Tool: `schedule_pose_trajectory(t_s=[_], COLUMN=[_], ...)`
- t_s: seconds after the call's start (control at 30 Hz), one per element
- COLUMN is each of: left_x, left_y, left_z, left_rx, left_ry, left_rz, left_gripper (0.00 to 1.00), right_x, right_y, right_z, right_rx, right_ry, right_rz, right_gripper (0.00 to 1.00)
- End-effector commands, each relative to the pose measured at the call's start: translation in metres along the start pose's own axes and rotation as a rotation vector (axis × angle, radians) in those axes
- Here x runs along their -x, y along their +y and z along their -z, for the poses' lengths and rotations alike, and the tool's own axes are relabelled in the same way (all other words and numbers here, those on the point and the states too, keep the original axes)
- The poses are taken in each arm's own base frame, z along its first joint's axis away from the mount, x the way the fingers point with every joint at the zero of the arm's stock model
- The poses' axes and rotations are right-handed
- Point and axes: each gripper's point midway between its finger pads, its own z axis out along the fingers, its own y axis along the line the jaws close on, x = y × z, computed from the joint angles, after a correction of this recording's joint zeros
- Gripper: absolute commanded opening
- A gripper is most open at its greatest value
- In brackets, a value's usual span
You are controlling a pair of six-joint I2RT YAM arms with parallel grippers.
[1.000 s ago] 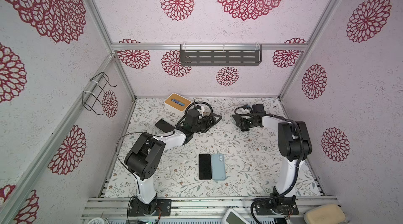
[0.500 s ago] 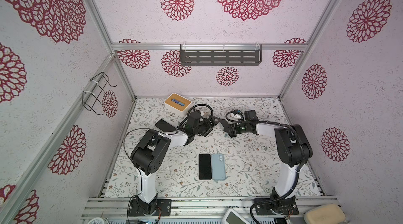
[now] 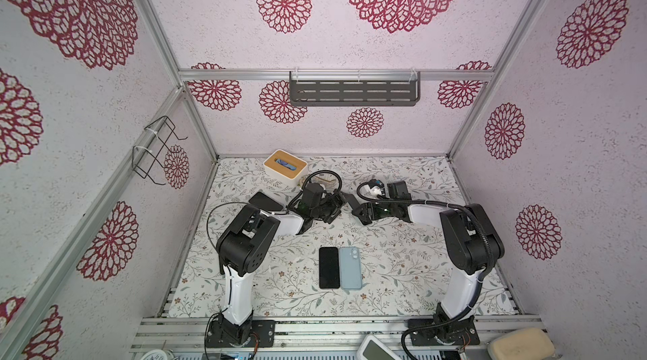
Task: Take the phone out of the phone case
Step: Pass the phone.
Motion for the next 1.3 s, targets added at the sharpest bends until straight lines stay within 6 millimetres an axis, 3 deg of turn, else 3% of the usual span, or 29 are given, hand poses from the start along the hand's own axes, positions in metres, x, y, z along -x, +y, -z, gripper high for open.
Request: schedule_pose_trajectory(t_s=[0.0, 0.23, 0.6, 0.8, 0.87, 0.93, 0.97, 1.07, 1.17, 1.27], left_x=[0.008, 0.011, 0.017, 0.019, 0.020, 0.024, 0.030, 0.049, 0.069, 0.076], left_y=[0.002, 0.005, 0.009, 0.002, -0.005, -0.012, -0.030, -0.058, -0.097, -0.140], left_z=[-0.005, -0.007, -0.004, 0.000, 0.005, 0.014, 0.026, 0.063, 0.113, 0.162], left_rx=[-0.021, -0.018, -0.013, -0.028, -0.040, -0.051, -0.085, -0.152, -0.265, -0.416], left_ry=[-0.017, -0.026, -0.049, -0.058, -0.066, -0.086, -0.111, -0.207, -0.328, -0.424], left_rz=[0.017, 0.029, 0.029, 0.018, 0.003, -0.013, -0.036, -0.103, -0.189, -0.268], left_gripper=[0.87, 0.71, 0.21, 0.08, 0.06, 0.03, 0.01, 0.00, 0.00, 0.00], right_x=[0.032, 0.027, 0.021, 0.022, 0.022, 0.027, 0.031, 0.048, 0.055, 0.062], right_y=[0.036, 0.049, 0.058, 0.064, 0.067, 0.070, 0.073, 0.084, 0.099, 0.128], right_z=[0.014, 0.010, 0.007, 0.009, 0.013, 0.021, 0.028, 0.063, 0.093, 0.127], right_rx=[0.097, 0.141, 0.172, 0.188, 0.190, 0.172, 0.160, 0.110, 0.121, 0.255], right_ry=[-0.091, -0.073, -0.060, -0.070, -0.081, -0.107, -0.131, -0.260, -0.360, -0.516], right_rz=[0.086, 0.098, 0.107, 0.104, 0.102, 0.089, 0.088, 0.044, -0.049, -0.112], right_gripper=[0.35, 0.34, 0.34, 0.34, 0.37, 0.53, 0.61, 0.77, 0.80, 0.80])
